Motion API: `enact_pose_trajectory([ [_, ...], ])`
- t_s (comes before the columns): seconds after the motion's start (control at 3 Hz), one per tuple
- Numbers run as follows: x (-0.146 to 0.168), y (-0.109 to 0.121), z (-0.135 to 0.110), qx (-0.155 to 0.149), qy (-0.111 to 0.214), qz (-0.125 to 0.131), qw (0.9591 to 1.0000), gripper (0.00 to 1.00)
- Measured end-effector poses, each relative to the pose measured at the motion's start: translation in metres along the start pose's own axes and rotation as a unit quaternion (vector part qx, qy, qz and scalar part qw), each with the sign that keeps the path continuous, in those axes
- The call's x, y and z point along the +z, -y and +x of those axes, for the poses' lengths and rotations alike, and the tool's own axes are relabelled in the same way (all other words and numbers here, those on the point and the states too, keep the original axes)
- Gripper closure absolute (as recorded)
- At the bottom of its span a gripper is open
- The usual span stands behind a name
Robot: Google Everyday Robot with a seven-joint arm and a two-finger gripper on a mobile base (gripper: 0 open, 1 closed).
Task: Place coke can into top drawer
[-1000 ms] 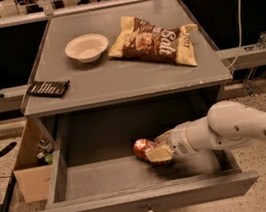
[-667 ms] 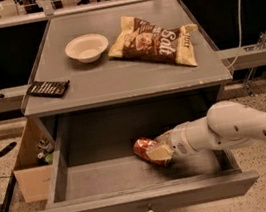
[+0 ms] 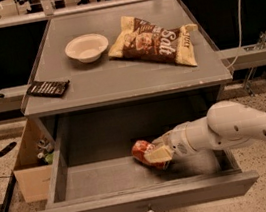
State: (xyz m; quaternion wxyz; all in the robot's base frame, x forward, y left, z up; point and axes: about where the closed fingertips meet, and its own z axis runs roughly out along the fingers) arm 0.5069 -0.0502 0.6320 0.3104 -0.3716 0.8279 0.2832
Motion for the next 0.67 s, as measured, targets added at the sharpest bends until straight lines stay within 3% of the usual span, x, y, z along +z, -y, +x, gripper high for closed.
enact_pose_trajectory([
  [0.33, 0.0, 0.0, 0.0, 0.0, 0.0, 0.0, 1.0, 0.0],
  [0.67, 0.0001, -0.0001, 0.0, 0.0, 0.0, 0.0, 1.0, 0.0],
])
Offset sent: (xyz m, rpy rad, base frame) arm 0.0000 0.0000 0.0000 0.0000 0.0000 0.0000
